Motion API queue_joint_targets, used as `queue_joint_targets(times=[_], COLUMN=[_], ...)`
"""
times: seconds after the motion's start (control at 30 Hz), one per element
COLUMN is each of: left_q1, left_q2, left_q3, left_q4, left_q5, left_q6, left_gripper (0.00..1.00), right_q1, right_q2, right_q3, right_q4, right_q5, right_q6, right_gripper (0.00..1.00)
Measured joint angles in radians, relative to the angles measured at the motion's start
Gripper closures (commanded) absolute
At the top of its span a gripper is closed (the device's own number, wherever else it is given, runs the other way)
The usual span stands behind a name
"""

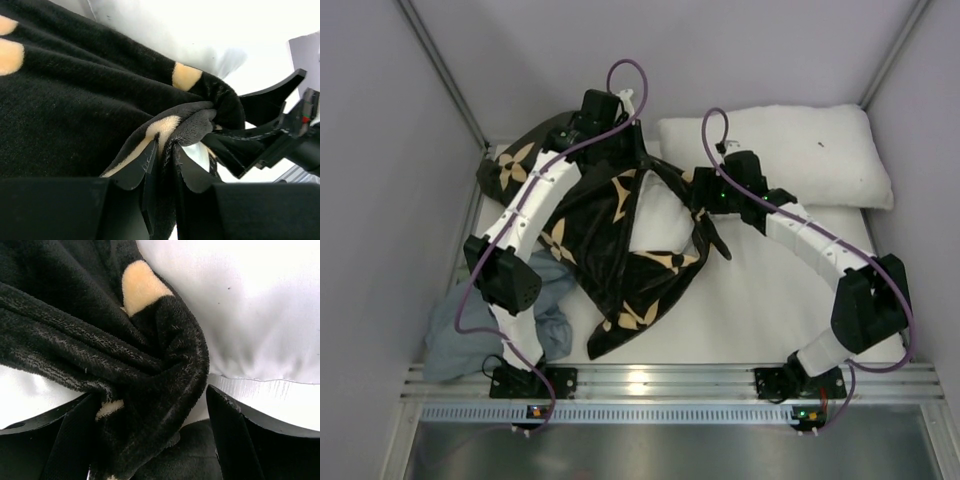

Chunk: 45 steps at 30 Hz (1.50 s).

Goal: Remove the pillowcase from the pillow

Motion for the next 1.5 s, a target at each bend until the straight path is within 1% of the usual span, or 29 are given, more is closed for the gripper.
queue_joint_targets(times=[0.03, 0.1, 0.13, 0.17, 0.2, 0.23, 0.27, 0.3, 0.33, 0.4, 0.43, 0.5, 0.6, 0.67, 0.77, 0.87, 0.9, 0.93, 0.97, 1.0, 1.13, 1.27, 1.33, 1.4, 1.43, 1.5], left_q1=[0.000, 0.000, 0.000, 0.000, 0.000, 0.000, 0.000, 0.000, 0.000, 0.000, 0.000, -0.004, -0.031, -0.088, -0.253, -0.417, -0.460, -0.492, -0.516, -0.529, -0.550, -0.548, -0.547, -0.548, -0.548, -0.548], left_q2=[-0.003, -0.013, -0.018, -0.024, -0.030, -0.037, -0.043, -0.050, -0.056, -0.071, -0.081, -0.113, -0.192, -0.255, -0.339, -0.378, -0.380, -0.378, -0.370, -0.359, -0.275, -0.201, -0.183, -0.171, -0.167, -0.157], left_q3=[-0.008, -0.021, -0.026, -0.032, -0.039, -0.046, -0.052, -0.056, -0.058, -0.059, -0.060, -0.067, -0.097, -0.118, -0.141, -0.172, -0.187, -0.206, -0.229, -0.244, -0.301, -0.324, -0.324, -0.324, -0.324, -0.324], left_q4=[0.002, 0.005, 0.006, 0.008, 0.009, 0.010, 0.010, 0.010, 0.009, 0.006, 0.004, 0.001, -0.004, -0.008, -0.006, 0.002, 0.003, 0.005, 0.005, 0.003, 0.002, -0.002, -0.001, 0.000, 0.000, 0.001], left_q5=[-0.005, -0.017, -0.023, -0.027, -0.034, -0.042, -0.053, -0.063, -0.076, -0.102, -0.114, -0.139, -0.182, -0.218, -0.267, -0.306, -0.319, -0.335, -0.362, -0.388, -0.491, -0.563, -0.586, -0.604, -0.612, -0.636], left_q6=[0.000, 0.002, 0.002, 0.004, 0.008, 0.007, 0.007, 0.007, 0.008, 0.008, 0.009, 0.010, 0.013, 0.016, 0.024, 0.026, 0.027, 0.027, 0.029, 0.031, 0.045, 0.063, 0.072, 0.082, 0.086, 0.093], left_gripper=[0.77, 0.72, 0.68, 0.60, 0.57, 0.52, 0.48, 0.35, 0.30, 0.24, 0.23, 0.21, 0.21, 0.21, 0.22, 0.25, 0.28, 0.32, 0.39, 0.42, 0.44, 0.42, 0.38, 0.32, 0.24, 0.17], right_q1=[-0.002, -0.004, -0.004, -0.004, -0.004, -0.004, -0.004, -0.004, -0.004, -0.004, -0.004, -0.004, -0.005, -0.005, -0.005, -0.010, -0.013, -0.016, -0.019, -0.023, -0.034, -0.042, -0.046, -0.050, -0.052, -0.058], right_q2=[0.000, -0.003, -0.004, -0.004, -0.004, -0.004, -0.004, -0.004, -0.003, -0.003, -0.003, -0.003, -0.001, 0.000, 0.000, 0.002, 0.002, 0.002, 0.002, 0.002, 0.002, 0.002, 0.000, -0.002, -0.002, -0.005], right_q3=[0.000, 0.000, 0.000, 0.000, 0.000, -0.001, -0.001, -0.004, -0.006, -0.011, -0.013, -0.019, -0.019, -0.019, -0.020, -0.020, -0.020, -0.021, -0.024, -0.027, -0.047, -0.064, -0.077, -0.091, -0.095, -0.105], right_q4=[0.002, 0.008, 0.008, 0.009, 0.009, 0.009, 0.010, 0.011, 0.011, 0.015, 0.016, 0.020, 0.022, 0.023, 0.024, 0.025, 0.025, 0.026, 0.030, 0.032, 0.050, 0.063, 0.066, 0.071, 0.071, 0.077], right_q5=[-0.005, -0.008, -0.009, -0.010, -0.012, -0.013, -0.014, -0.016, -0.018, -0.020, -0.023, -0.024, -0.025, -0.025, -0.027, -0.035, -0.042, -0.048, -0.056, -0.064, -0.091, -0.111, -0.116, -0.122, -0.126, -0.141], right_q6=[0.000, -0.001, -0.002, -0.006, -0.002, 0.000, 0.001, 0.003, 0.004, 0.007, 0.009, 0.011, 0.012, 0.013, 0.013, 0.013, 0.014, 0.016, 0.018, 0.019, 0.026, 0.030, 0.032, 0.037, 0.039, 0.043], right_gripper=[0.30, 0.43, 0.60, 0.67, 0.72, 0.77, 0.78, 0.80, 0.82, 0.87, 0.94, 1.00, 1.00, 1.00, 1.00, 1.00, 1.00, 1.00, 1.00, 1.00, 1.00, 1.00, 1.00, 1.00, 1.00, 1.00])
